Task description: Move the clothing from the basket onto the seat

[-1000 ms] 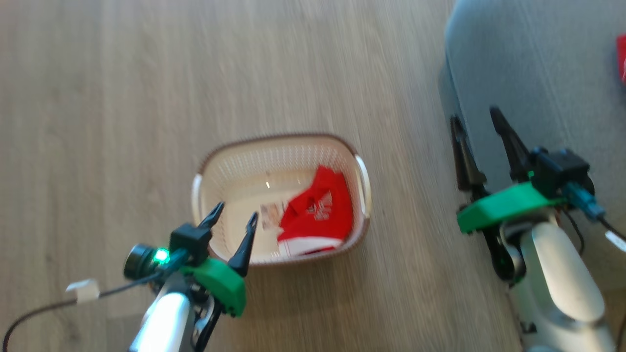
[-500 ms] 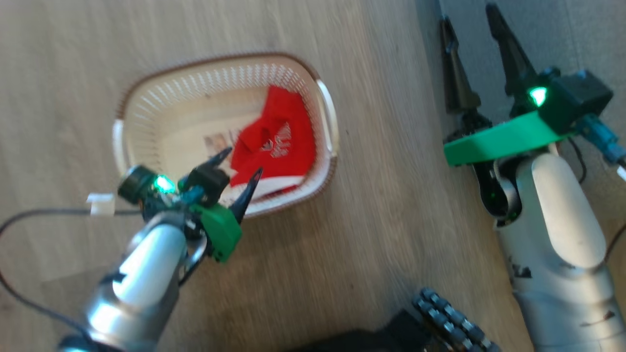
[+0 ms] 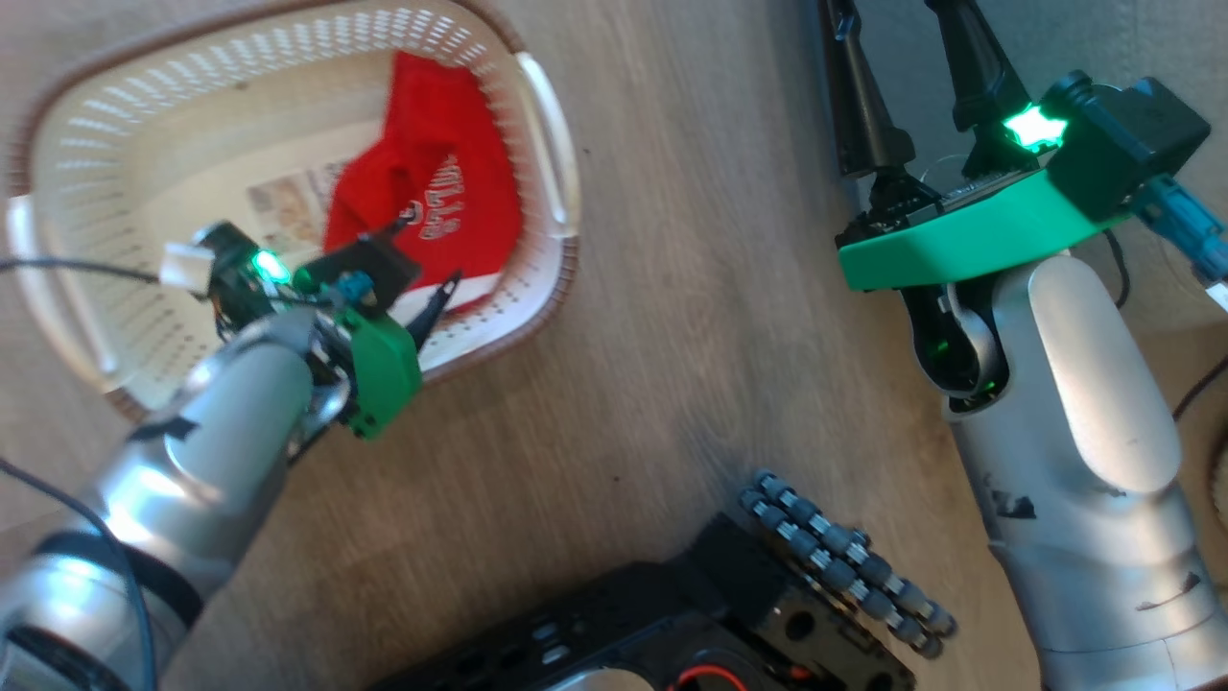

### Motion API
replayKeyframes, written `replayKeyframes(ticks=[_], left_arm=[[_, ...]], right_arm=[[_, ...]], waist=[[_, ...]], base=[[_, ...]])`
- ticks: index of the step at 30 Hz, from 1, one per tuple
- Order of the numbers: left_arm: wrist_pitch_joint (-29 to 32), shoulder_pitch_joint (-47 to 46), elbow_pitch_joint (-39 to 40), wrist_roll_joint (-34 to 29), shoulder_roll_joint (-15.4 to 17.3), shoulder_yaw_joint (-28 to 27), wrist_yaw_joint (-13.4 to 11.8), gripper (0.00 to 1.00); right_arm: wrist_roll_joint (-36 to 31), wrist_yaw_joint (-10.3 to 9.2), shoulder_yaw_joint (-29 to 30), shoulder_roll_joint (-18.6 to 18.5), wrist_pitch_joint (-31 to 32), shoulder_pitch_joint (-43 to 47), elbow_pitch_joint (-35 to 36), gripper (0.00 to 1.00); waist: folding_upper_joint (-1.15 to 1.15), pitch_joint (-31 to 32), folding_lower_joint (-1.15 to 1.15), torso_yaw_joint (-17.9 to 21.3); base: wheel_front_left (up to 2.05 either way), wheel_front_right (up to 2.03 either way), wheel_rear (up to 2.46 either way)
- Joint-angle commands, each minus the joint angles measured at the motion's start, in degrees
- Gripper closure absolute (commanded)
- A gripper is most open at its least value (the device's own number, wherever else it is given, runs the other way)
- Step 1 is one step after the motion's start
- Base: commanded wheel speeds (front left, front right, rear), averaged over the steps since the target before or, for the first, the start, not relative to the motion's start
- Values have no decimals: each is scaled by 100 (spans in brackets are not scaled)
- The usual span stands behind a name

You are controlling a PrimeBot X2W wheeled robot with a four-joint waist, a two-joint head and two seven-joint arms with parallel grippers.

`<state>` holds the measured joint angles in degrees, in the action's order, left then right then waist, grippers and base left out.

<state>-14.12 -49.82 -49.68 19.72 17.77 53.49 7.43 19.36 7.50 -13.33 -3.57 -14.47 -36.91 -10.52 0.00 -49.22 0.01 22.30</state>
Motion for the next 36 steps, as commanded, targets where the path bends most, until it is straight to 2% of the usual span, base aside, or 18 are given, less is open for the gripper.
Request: replayKeyframes(ticks=[1, 4, 10, 16, 21, 22, 23, 27, 32, 36], left_arm=[[4, -211, 25, 158, 190, 89, 5, 0], [58, -469, -112, 316, 308, 442, 5, 0], [306, -674, -371, 797, 292, 904, 5, 0], [511, -823, -573, 1244, 211, 1428, 5, 0], [649, -899, -806, 1534, 77, 1649, 5, 2], [663, -901, -817, 1577, 47, 1693, 5, 60], [677, -904, -824, 1630, 25, 1728, 5, 100], [633, -949, -778, 1767, 46, 1844, 5, 100], [274, -987, -855, 2015, 160, 1831, 5, 100], [43, -884, -892, 2143, 22, 1771, 5, 100]], right_arm=[[89, -1, -45, 68, -52, 147, 196, 0], [168, -1, -45, 68, -52, 182, 215, 0], [192, -1, 41, 68, -52, 331, 226, 0], [194, -1, 153, 68, -52, 463, 278, 0], [179, -1, 215, 68, -52, 524, 312, 0], [175, -1, 225, 68, -52, 531, 313, 0], [170, -1, 236, 68, -52, 533, 311, 0], [167, -1, 272, 69, -52, 465, 288, 0], [167, -1, 178, 69, -52, 284, 221, 0], [-4, -1, 256, 69, -52, 250, 104, 0]], waist=[[0, -251, -1, 258], [0, -336, -1, 365], [0, -375, -1, 392], [0, -425, -1, 386], [0, -434, -1, 375], [0, -433, -1, 372], [0, -430, -1, 369], [0, -392, -1, 375], [0, -213, -1, 428], [0, 159, -1, 191]], base=[[0, 0, 0], [0, 0, 0], [0, 0, 0], [0, 0, 0], [0, 0, 0], [0, 0, 0], [0, 0, 0], [0, 0, 0], [0, 0, 0], [0, 0, 0]])
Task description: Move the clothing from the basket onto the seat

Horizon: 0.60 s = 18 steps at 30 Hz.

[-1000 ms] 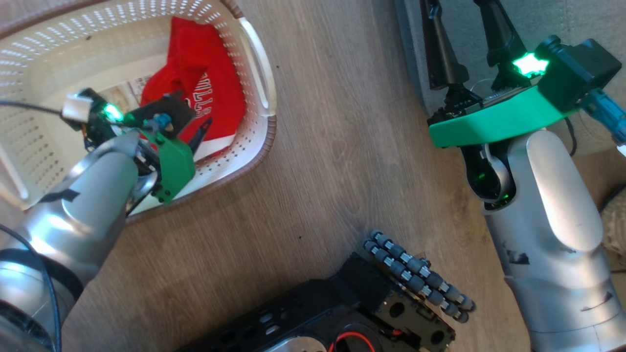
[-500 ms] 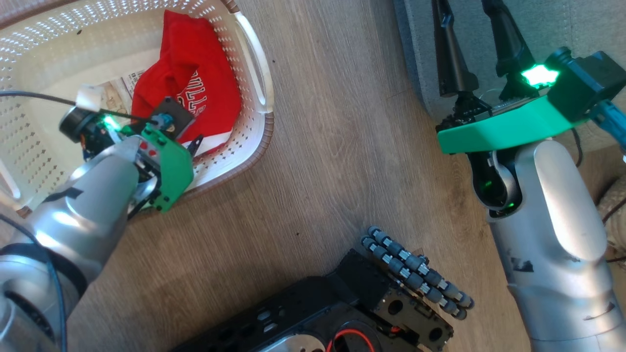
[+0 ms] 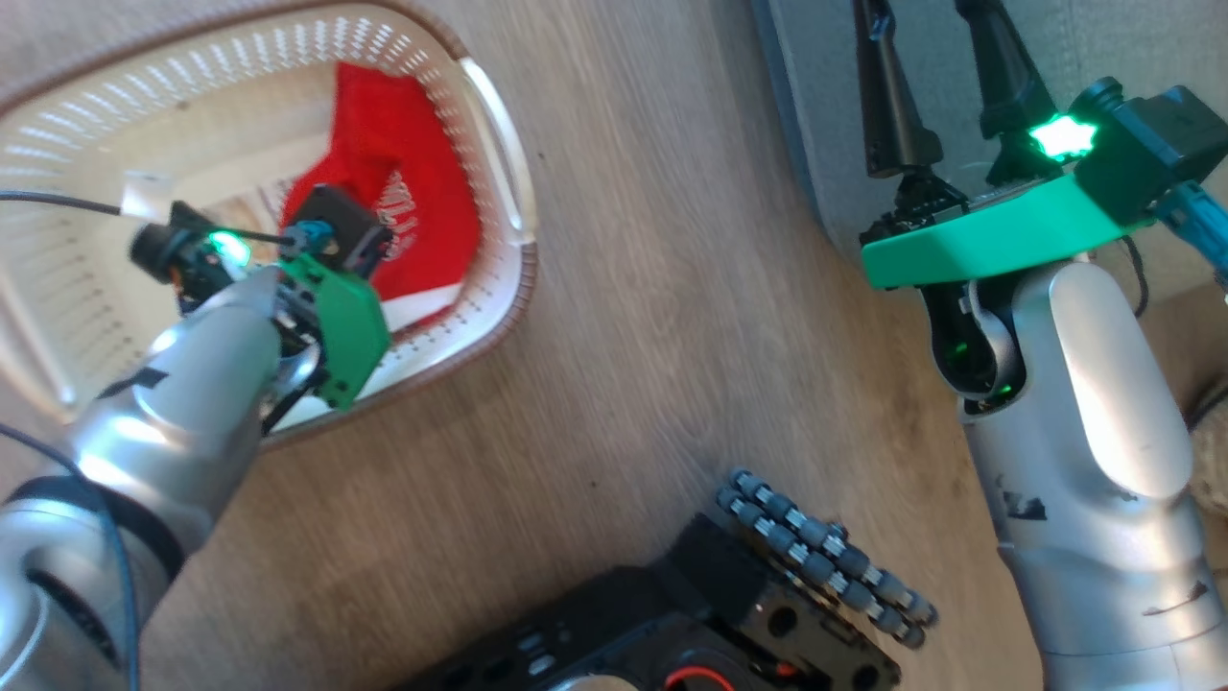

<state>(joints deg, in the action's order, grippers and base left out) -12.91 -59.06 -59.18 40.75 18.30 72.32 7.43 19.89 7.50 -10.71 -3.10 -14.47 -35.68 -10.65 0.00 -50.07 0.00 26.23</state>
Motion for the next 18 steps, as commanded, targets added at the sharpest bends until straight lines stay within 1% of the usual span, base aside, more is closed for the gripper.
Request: replayKeyframes(ticks=[1, 5, 8, 12, 15, 16, 17, 18], left_arm=[[-115, 91, 64, 88, -88, -141, 5, 100], [-193, 233, 120, 186, -288, -271, 5, 100], [-204, 330, 289, 195, -386, -519, -4, 100], [-206, 593, 699, 58, -417, -987, -107, 100], [-207, 862, 1174, -144, -384, -1507, -260, 100], [-207, 976, 1350, -225, -371, -1707, -314, 96], [-207, 1101, 1526, -317, -355, -1907, -360, 53], [-207, 1101, 1526, -317, -355, -1907, -360, 53]], right_arm=[[-120, -1, 27, 22, -52, 142, 85, 0], [-375, -1, 162, 22, -52, 209, -50, 0], [-537, -1, 222, 22, -52, 256, -153, 0], [-704, -1, 273, 22, -52, 349, -284, 0], [-811, -1, 316, 22, -52, 454, -417, 0], [-836, -1, 329, 19, -52, 495, -454, 0], [-855, -1, 342, 9, -52, 537, -485, 0], [-855, -1, 342, 9, -52, 537, -485, 0]], waist=[[0, 367, 0, -291], [0, 799, 0, -632], [0, 1105, 0, -847], [0, 1526, 0, -1108], [0, 1849, 0, -1297], [0, 1956, 0, -1359], [0, 2052, 0, -1413], [0, 2052, 0, -1413]], base=[[0, 0, 0], [0, 0, 0], [0, 0, 0], [0, 0, 0], [0, 0, 0], [0, 0, 0], [0, 0, 0], [0, 0, 0]])
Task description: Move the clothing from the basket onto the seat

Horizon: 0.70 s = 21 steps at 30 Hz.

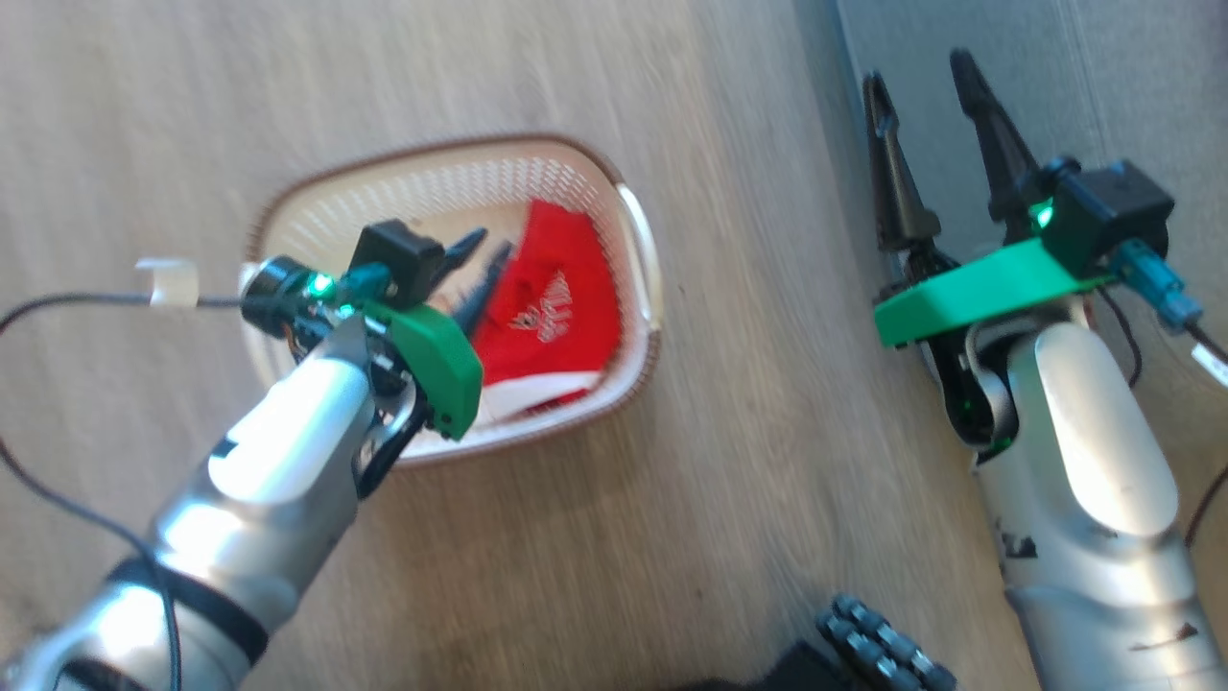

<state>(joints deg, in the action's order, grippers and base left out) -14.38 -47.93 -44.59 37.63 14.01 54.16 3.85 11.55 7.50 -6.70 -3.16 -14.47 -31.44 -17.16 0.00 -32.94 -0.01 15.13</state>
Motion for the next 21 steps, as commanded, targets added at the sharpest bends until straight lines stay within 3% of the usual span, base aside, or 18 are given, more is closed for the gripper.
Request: replayKeyframes(ticks=[1, 8, 21], left_arm=[[-61, 124, 222, -95, 87, -292, -45, 0], [-62, 1104, 1124, -788, 70, -1647, -217, 0], [-62, 2757, 1945, -1805, -274, -3999, -153, 0]], right_arm=[[-34, -1, -45, -2, -52, 155, 133, 0], [-18, -1, 10, -115, -52, 492, -41, 0], [125, -1, 2, -229, -52, 1059, -299, 0]], waist=[[0, 447, 1, -360], [0, 1081, 1, -696], [0, 2115, 1, -1056]], base=[[0, 0, 0], [0, 0, 0], [0, 0, 0]])
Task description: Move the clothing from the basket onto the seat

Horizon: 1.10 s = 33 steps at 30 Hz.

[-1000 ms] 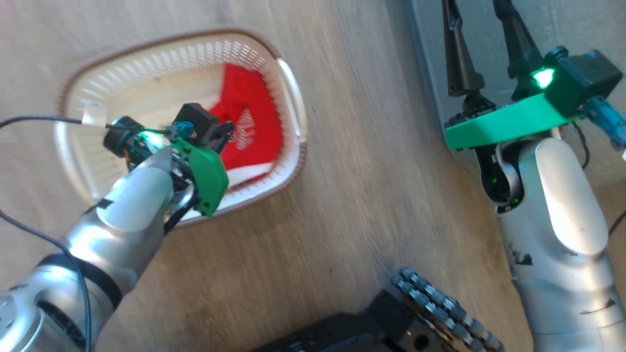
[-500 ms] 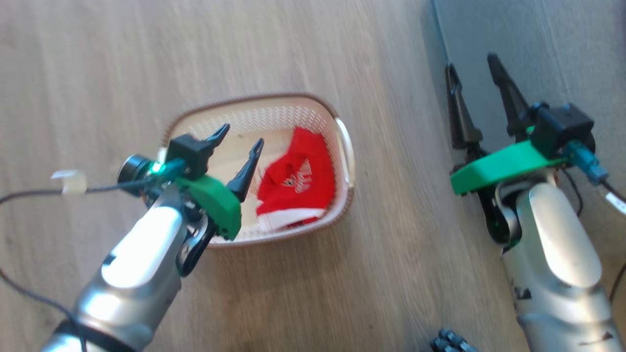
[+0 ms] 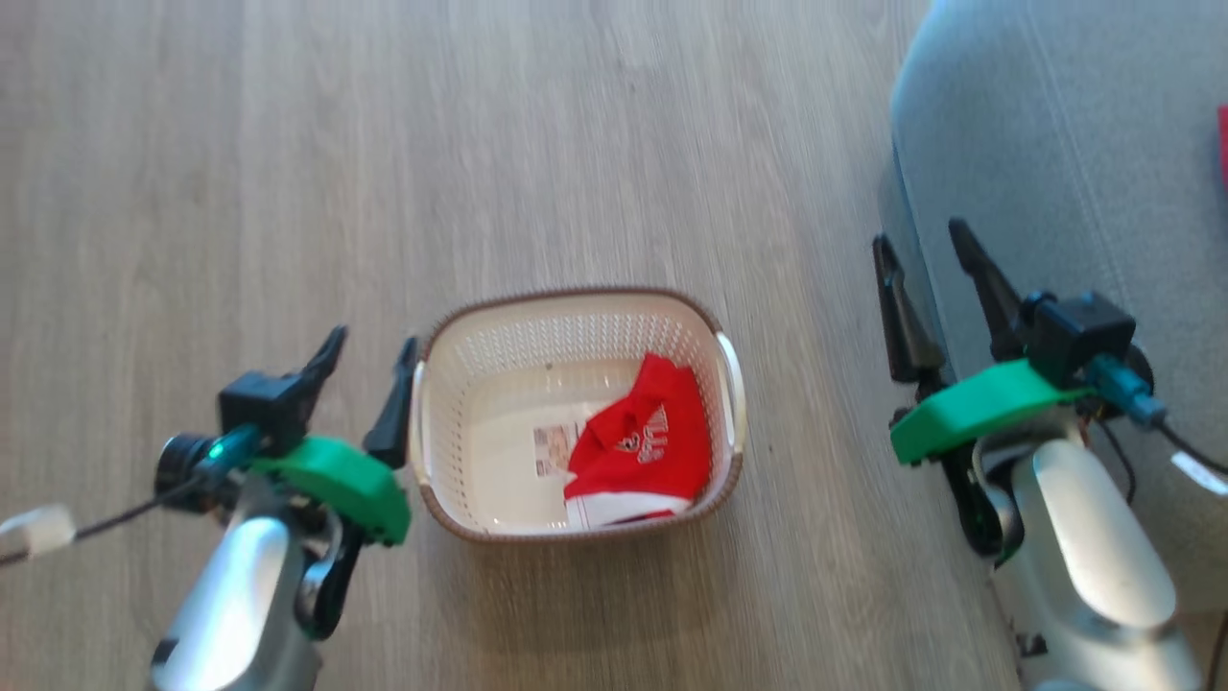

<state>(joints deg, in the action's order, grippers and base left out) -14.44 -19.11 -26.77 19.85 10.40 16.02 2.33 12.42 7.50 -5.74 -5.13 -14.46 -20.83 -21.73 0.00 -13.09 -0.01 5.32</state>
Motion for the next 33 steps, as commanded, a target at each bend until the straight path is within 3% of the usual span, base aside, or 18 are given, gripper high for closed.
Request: replayKeyframes(ticks=[1, 10, 19, 33], left_arm=[[-55, -22, 219, -79, 53, -354, -14, 0], [-55, 693, 716, -636, -230, -1550, -46, 0], [-55, 1190, 1068, -970, -499, -2268, 101, 0], [-56, 1639, 1239, -1260, -705, -2593, 323, 0]], right_arm=[[47, -1, -98, -36, -54, 41, 144, 0], [115, -1, -129, -42, -54, 445, 126, 0], [153, -1, -104, -107, -54, 718, 158, 0], [174, -1, -14, -38, -54, 1027, 265, 0]], waist=[[0, 192, 1, -82], [0, 586, 1, -108], [0, 869, 1, -147], [0, 1118, 1, -163]], base=[[0, 0, 0], [0, 0, 0], [0, 0, 0], [0, 0, 0]])
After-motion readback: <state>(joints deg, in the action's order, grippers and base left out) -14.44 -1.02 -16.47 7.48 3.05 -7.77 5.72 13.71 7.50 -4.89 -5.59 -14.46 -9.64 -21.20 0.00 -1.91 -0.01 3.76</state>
